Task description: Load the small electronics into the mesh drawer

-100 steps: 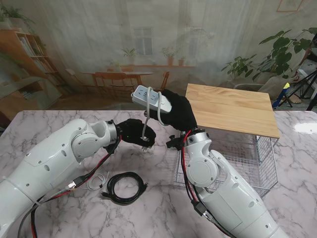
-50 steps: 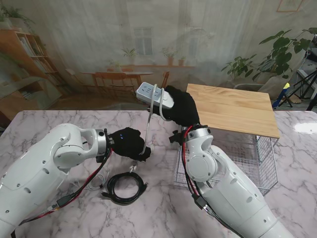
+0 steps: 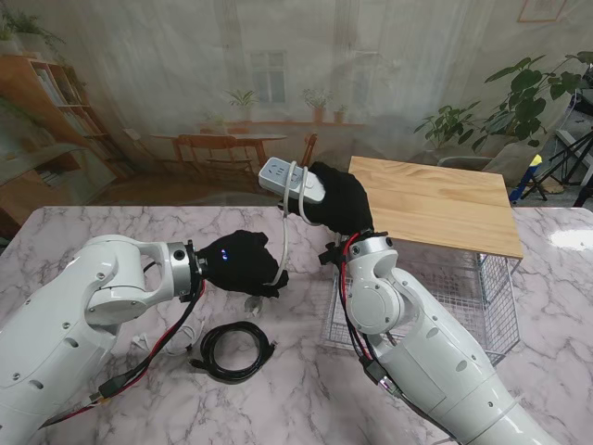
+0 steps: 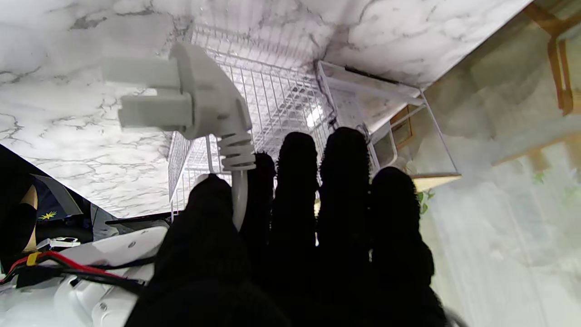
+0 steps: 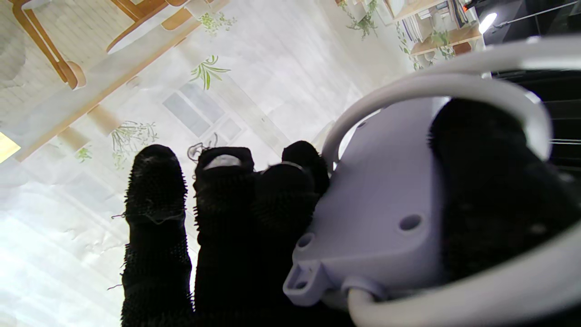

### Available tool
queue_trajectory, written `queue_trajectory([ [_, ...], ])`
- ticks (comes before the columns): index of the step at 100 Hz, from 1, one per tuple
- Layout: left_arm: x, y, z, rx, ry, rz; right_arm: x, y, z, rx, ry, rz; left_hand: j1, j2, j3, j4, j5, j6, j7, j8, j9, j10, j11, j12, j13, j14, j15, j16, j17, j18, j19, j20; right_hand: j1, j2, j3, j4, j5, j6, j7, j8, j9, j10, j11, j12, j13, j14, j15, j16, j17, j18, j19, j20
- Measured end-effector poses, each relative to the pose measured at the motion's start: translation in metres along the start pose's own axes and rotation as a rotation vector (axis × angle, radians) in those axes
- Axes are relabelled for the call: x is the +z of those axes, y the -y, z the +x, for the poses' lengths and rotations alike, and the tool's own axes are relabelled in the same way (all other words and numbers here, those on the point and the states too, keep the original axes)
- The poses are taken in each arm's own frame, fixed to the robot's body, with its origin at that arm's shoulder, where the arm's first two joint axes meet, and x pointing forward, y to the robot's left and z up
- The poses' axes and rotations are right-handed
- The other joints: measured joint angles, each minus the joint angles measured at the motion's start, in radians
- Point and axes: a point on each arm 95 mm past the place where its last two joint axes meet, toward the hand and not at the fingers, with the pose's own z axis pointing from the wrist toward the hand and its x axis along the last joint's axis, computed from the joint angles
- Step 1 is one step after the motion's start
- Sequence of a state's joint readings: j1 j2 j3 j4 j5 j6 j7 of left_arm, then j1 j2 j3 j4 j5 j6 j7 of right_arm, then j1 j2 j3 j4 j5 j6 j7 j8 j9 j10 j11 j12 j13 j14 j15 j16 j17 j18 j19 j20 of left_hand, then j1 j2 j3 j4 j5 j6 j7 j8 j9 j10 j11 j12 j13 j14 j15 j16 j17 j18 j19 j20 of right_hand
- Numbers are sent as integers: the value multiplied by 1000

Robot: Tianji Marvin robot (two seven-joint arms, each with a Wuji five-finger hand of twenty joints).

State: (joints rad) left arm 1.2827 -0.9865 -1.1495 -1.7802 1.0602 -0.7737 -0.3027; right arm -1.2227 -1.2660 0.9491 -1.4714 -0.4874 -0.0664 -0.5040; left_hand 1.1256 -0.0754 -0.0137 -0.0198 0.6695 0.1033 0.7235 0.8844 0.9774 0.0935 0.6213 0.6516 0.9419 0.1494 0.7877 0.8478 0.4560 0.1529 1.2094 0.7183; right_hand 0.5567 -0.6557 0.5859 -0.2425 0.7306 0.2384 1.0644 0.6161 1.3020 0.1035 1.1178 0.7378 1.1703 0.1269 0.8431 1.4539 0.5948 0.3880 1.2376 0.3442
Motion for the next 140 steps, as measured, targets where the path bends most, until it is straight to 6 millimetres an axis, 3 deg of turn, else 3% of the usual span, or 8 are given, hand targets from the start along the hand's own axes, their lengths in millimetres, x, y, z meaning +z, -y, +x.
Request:
queue_trajectory([
  [36, -26, 47, -1, 214, 55, 51, 0, 9, -4, -20, 8, 31, -24, -19, -13, -1, 9, 6, 0, 16, 14, 0, 25, 32, 12, -8, 42, 20, 15, 0, 29, 12, -4, 8, 0, 1, 0, 0, 0, 0, 0, 0, 0, -1, 0, 0, 0, 0, 0, 0, 0, 0],
  [51, -33, 61, -11, 250, 82, 66, -2, 13, -8, -19, 17, 48, -24, -20, -13, -1, 9, -22, -2, 24, 14, 0, 25, 38, 13, -8, 43, 20, 15, 0, 29, 12, -4, 8, 0, 2, 0, 0, 0, 0, 0, 0, 0, -1, 0, 0, 0, 0, 0, 0, 0, 0],
  [75, -40, 87, -34, 316, 149, 75, -7, 22, -11, -10, 29, 84, -24, -20, -12, -1, 9, -23, -9, 28, 14, 0, 25, 38, 13, -10, 43, 20, 16, -1, 29, 12, -4, 8, 0, 2, 0, -1, 0, 0, 0, 0, 0, -1, 0, 0, 0, 0, 0, 0, 0, 0],
  [105, -40, 108, -58, 356, 209, 60, -12, 28, -8, 11, 15, 118, -24, -20, -12, -1, 9, -35, -19, 37, 14, -7, 25, 49, 13, -18, 43, 20, 16, -8, 29, 12, -9, 16, 0, 2, 0, -1, 0, 0, 0, 0, 0, -1, 0, 0, 0, 0, 0, 0, 0, 0],
  [140, -13, 111, -83, 343, 255, -19, -20, 34, 3, 54, -39, 154, -24, -20, -12, -1, 9, -38, -28, 39, 14, -15, 25, 50, 12, -32, 32, 21, 17, -17, 29, 12, -10, 18, 0, 6, 0, -1, 0, 0, 0, 0, 0, -1, 0, 0, 0, 0, 0, 0, 1, 0],
])
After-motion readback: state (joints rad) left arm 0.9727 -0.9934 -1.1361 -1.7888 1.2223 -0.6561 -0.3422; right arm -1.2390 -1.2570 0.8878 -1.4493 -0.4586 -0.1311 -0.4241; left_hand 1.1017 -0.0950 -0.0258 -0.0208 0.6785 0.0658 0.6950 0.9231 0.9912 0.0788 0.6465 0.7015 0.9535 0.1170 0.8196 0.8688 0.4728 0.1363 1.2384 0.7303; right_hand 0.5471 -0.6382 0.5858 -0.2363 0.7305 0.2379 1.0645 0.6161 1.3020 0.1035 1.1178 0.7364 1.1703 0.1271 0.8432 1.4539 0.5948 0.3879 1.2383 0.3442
